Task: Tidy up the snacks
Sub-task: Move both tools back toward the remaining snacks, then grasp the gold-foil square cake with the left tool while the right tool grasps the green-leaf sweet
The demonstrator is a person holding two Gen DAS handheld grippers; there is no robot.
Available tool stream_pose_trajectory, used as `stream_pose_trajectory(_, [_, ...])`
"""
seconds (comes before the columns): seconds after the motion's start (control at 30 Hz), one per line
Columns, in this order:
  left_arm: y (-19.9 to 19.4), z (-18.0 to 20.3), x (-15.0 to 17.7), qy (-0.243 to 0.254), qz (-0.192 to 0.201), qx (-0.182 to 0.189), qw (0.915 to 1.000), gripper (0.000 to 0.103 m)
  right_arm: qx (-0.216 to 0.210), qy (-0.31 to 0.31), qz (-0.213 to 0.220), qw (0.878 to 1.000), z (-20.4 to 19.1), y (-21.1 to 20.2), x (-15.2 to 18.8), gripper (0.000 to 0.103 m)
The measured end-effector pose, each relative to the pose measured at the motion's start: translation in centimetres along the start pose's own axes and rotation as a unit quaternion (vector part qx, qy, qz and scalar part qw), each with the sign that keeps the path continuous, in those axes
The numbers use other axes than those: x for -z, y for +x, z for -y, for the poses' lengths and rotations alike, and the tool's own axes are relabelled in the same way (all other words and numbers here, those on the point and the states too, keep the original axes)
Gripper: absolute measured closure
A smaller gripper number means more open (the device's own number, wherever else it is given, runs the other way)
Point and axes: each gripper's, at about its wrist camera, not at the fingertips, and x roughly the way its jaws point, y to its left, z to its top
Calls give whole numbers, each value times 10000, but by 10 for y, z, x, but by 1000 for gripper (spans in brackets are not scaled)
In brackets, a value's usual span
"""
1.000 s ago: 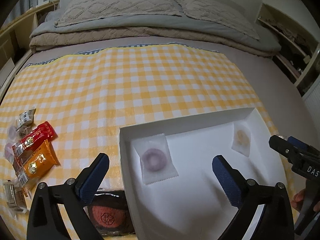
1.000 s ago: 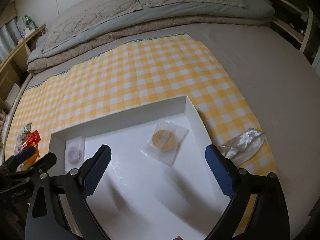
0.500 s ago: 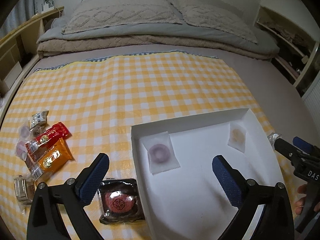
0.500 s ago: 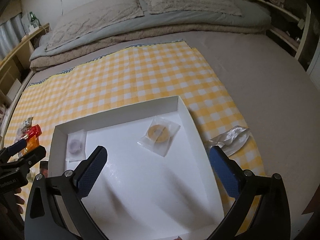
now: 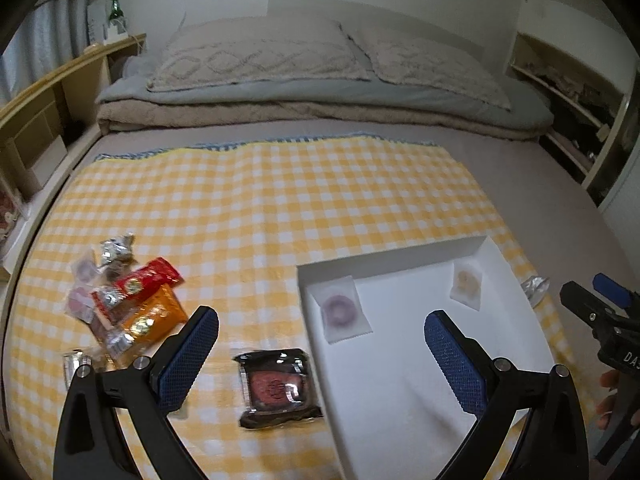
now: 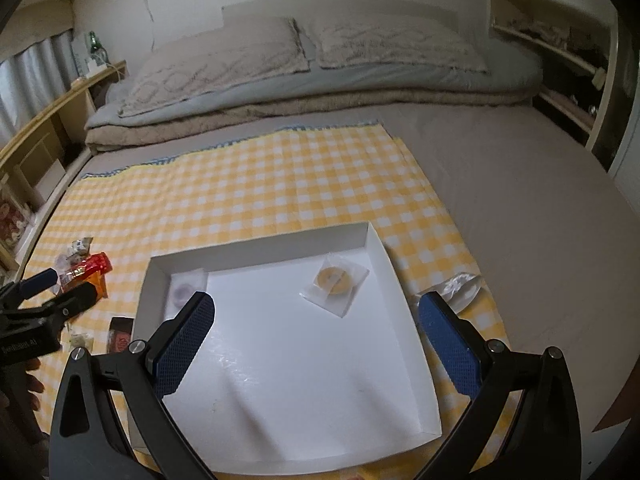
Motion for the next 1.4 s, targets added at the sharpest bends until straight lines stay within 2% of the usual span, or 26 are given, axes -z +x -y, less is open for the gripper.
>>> stream_pose_trajectory(0.4, [-81,-59,20,-54,401,-244,9989,0,-458,-192,405,9979,-48,-29,-7,0])
stream_pose_trajectory(0.77, [-131,-129,43,-356,517,-667,9958,0,-1130,-643,438,9905,-136,-27,-8,0])
stream_pose_trajectory(1.03, [-139,-179,52,-612,350,-945,9930,0,-1511,-1077,295,9822,-204,-16,-2,0])
stream_pose_trajectory(1.23, [-125,-219,60,-973,-16,-1010,9901,0,-1856,-1416,68,9723,-247,2,9,0])
stream_pose_trajectory(1.3, [-115,-230,60,-1072,-144,-1071,9883,1,-2044,-1505,-91,9672,-260,13,14,0])
stream_pose_trajectory(1.4, [-91,-244,58,-1317,-404,-1040,9850,4,-2648,-1688,-435,9484,-281,36,19,0])
